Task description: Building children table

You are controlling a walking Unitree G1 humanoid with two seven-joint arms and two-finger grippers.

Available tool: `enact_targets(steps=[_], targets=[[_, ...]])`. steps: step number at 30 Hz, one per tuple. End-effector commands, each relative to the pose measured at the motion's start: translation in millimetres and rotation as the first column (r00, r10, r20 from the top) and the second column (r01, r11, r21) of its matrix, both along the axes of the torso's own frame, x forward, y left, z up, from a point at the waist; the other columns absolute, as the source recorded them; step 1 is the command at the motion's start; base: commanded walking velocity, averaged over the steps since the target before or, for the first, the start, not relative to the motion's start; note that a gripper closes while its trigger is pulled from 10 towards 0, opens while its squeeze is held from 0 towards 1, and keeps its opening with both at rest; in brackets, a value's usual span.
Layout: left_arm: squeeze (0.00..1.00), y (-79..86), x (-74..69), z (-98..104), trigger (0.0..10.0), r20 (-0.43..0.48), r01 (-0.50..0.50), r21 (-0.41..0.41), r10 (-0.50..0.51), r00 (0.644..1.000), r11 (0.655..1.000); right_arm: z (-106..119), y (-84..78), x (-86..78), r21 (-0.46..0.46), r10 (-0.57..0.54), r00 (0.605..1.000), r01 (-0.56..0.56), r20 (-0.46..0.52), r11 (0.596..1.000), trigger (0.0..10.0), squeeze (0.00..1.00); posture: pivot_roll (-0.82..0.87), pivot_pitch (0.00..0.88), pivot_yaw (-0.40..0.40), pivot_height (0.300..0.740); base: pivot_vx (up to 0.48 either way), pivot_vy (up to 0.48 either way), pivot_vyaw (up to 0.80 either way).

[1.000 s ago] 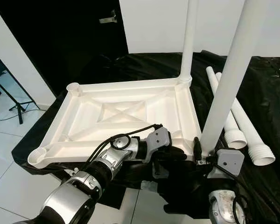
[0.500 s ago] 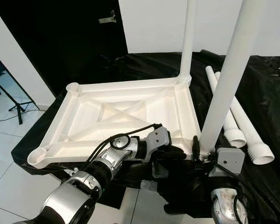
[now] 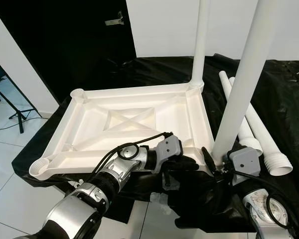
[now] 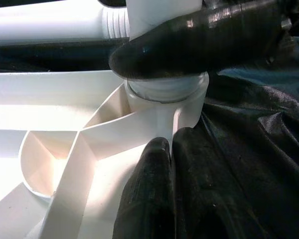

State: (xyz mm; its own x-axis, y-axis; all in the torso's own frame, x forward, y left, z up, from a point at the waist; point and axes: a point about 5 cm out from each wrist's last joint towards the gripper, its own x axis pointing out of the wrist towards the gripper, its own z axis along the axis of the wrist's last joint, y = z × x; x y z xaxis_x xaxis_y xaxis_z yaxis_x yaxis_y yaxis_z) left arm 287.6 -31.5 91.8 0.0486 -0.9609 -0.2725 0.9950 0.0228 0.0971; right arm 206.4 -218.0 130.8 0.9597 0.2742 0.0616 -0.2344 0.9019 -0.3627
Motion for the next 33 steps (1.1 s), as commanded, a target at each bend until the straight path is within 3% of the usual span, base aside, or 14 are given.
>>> enact_targets(steps=[1, 8, 10, 13, 15, 21, 22, 23, 25, 26, 27, 28, 32, 33], targets=[[0.00, 9.4, -15.8, -45.2, 10.0, -0.138, -0.084, 0.164, 0.107, 0.985, 0.983, -9.4, -9.4, -1.7, -0.043, -0.021, 0.998, 0.018, -0.063, 0.999, 0.0, 0.00, 0.00, 0.000, 0.087, 0.740, 0.000, 0.000, 0.00], [0.00, 8.2, -18.0, -46.4, 10.0, -0.141, -0.076, 0.163, 0.100, 0.985, 0.984, -18.4, -9.5, -6.9, 0.019, -0.111, 0.989, 0.113, -0.095, 0.993, 0.0, 0.00, -0.01, 0.000, 0.092, 0.740, 0.000, 0.000, 0.00], [0.00, 8.1, -19.3, -47.3, 10.0, -0.144, -0.071, 0.163, 0.095, 0.985, 0.984, -20.9, -6.0, -14.3, 0.102, -0.231, 0.971, 0.237, -0.063, 0.966, 0.0, 0.00, -0.01, 0.000, 0.097, 0.740, 0.000, 0.000, 0.00], [0.00, 8.4, -19.6, -47.5, 10.0, -0.144, -0.068, 0.164, 0.092, 0.985, 0.984, -22.1, -3.1, -19.9, 0.150, -0.320, 0.946, 0.323, -0.041, 0.935, 0.0, 0.00, -0.01, 0.000, 0.098, 0.740, 0.000, 0.000, 0.00], [0.00, 8.4, -19.6, -47.5, 10.0, -0.144, -0.068, 0.164, 0.092, 0.985, 0.984, -22.1, -3.1, -19.9, 0.150, -0.320, 0.946, 0.323, -0.041, 0.935, 0.0, 0.00, -0.01, 0.000, 0.098, 0.740, 0.000, 0.000, 0.00], [0.00, 8.8, -18.4, -46.7, 10.0, -0.143, -0.070, 0.165, 0.094, 0.985, 0.984, -18.7, 6.3, -26.4, 0.219, -0.449, 0.893, 0.433, 0.024, 0.874, 0.0, 0.00, 0.00, 0.000, 0.099, 0.740, 0.000, 0.000, 0.00], [0.00, 8.9, -18.6, -46.9, 10.0, -0.143, -0.068, 0.166, 0.092, 0.985, 0.984, -19.6, 7.8, -25.9, 0.225, -0.452, 0.892, 0.437, 0.019, 0.871, 1.1, 0.00, -0.01, 0.000, 0.100, 0.740, 0.000, 0.000, 0.00], [0.00, 9.2, -18.8, -47.3, 10.0, -0.143, -0.067, 0.168, 0.092, 0.985, 0.984, -21.1, 8.7, -23.5, 0.211, -0.435, 0.901, 0.424, 0.007, 0.881, 9.0, 0.00, -0.01, 0.000, 0.101, 0.740, 0.000, 0.000, 0.00], [0.00, 9.2, -18.8, -47.3, 10.0, -0.143, -0.067, 0.168, 0.092, 0.985, 0.984, -21.1, 8.7, -23.5, 0.211, -0.435, 0.901, 0.424, 0.007, 0.881, 9.0, 0.00, -0.01, 0.000, 0.101, 0.740, 0.000, 0.000, 0.00], [0.00, 9.1, -18.8, -47.3, 10.0, -0.144, -0.067, 0.168, 0.091, 0.985, 0.984, -20.4, 9.3, -21.9, 0.206, -0.413, 0.911, 0.402, 0.010, 0.892, 10.0, 0.58, -0.01, 0.000, 0.102, 0.740, 0.000, 0.000, 0.00], [0.00, 9.1, -18.8, -47.3, 10.0, -0.144, -0.067, 0.168, 0.091, 0.985, 0.984, -20.4, 9.3, -21.9, 0.206, -0.413, 0.911, 0.402, 0.010, 0.892, 10.0, 0.58, -0.01, 0.000, 0.102, 0.740, 0.000, 0.000, 0.00], [0.00, 8.9, -18.7, -47.1, 10.0, -0.143, -0.067, 0.168, 0.091, 0.985, 0.983, -20.2, 10.6, -19.2, 0.197, -0.366, 0.931, 0.358, 0.003, 0.913, 10.0, 1.00, -0.01, 0.000, 0.103, 0.740, 0.000, 0.000, 0.00], [0.00, 8.0, -18.1, -46.1, 10.0, -0.142, -0.067, 0.167, 0.091, 0.986, 0.984, -19.4, 12.4, -13.2, 0.150, -0.259, 0.966, 0.257, -0.008, 0.955, 10.0, 1.00, -0.01, 0.000, 0.102, 0.740, 0.000, 0.000, 0.00], [0.00, 7.8, -17.8, -45.8, 10.0, -0.141, -0.068, 0.167, 0.092, 0.986, 0.984, -19.0, 12.0, -9.7, 0.130, -0.197, 0.980, 0.198, -0.024, 0.971, 10.0, 0.00, -0.01, 0.000, 0.101, 0.740, 0.000, 0.000, 0.00]])
